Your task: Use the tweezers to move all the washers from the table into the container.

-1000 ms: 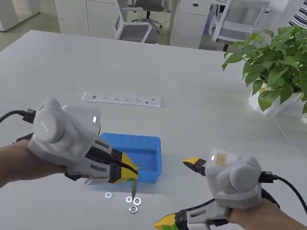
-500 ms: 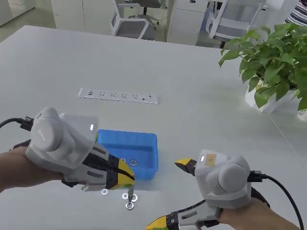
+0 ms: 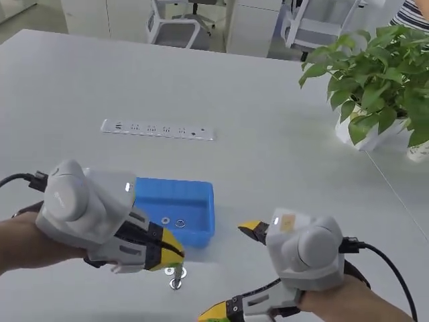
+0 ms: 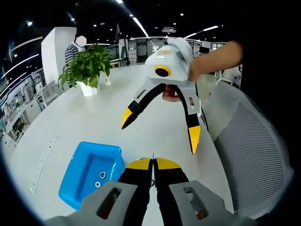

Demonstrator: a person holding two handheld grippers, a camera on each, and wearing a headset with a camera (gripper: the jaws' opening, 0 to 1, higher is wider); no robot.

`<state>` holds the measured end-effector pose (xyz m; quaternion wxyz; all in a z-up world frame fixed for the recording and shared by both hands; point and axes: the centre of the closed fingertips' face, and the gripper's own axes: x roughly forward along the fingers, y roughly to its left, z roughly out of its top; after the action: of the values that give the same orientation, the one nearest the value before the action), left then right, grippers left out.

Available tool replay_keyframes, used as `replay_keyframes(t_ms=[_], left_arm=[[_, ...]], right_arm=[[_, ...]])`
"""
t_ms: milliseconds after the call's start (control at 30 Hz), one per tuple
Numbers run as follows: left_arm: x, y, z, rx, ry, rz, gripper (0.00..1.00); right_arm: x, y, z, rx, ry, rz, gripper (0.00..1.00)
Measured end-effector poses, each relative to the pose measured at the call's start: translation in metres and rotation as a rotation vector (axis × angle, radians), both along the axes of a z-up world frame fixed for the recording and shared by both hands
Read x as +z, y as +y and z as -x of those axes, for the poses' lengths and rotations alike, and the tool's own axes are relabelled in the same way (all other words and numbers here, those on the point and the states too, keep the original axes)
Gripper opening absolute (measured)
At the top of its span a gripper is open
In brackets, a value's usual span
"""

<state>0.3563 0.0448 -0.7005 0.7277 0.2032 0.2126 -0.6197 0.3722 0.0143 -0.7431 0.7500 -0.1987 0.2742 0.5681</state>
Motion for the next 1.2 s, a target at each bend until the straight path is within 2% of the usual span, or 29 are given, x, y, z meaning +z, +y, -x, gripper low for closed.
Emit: replay_keyframes(t_ms=[233, 400, 500, 600, 767, 933, 1033, 1200], left_arm=[[0.002, 0.001, -0.002, 0.002, 0.002, 0.010, 0.05], [0.002, 0.002, -0.001, -0.008, 0.000, 0.004, 0.05], [0.002, 0.001, 0.002, -0.020, 0.001, 0.003, 0.05], [0.002, 0.001, 0.002, -0.027, -0.001, -0.004, 0.05], [0.002, 0.002, 0.002, -0.026, 0.003, -0.006, 0.05], [0.001, 0.003, 0.001, -0.023, 0.010, -0.008, 0.05], [0.001, 0.004, 0.001, -0.022, 0.015, -0.008, 0.05], [0.000, 0.004, 0.002, -0.023, 0.020, -0.009, 0.05]], right_arm=[[-0.002, 0.004, 0.003, 0.019, -0.003, -0.009, 0.99], [-0.004, 0.011, 0.008, 0.060, 0.006, -0.022, 0.90], [-0.006, 0.017, 0.011, 0.095, -0.007, -0.030, 0.86], [-0.006, 0.022, 0.013, 0.129, -0.016, -0.037, 0.79], [-0.008, 0.029, 0.016, 0.185, -0.036, -0.031, 0.61], [-0.009, 0.039, 0.019, 0.227, -0.021, -0.049, 0.45], [-0.009, 0.043, 0.019, 0.242, -0.027, -0.051, 0.36], [-0.014, 0.050, 0.019, 0.264, -0.023, -0.053, 0.28]])
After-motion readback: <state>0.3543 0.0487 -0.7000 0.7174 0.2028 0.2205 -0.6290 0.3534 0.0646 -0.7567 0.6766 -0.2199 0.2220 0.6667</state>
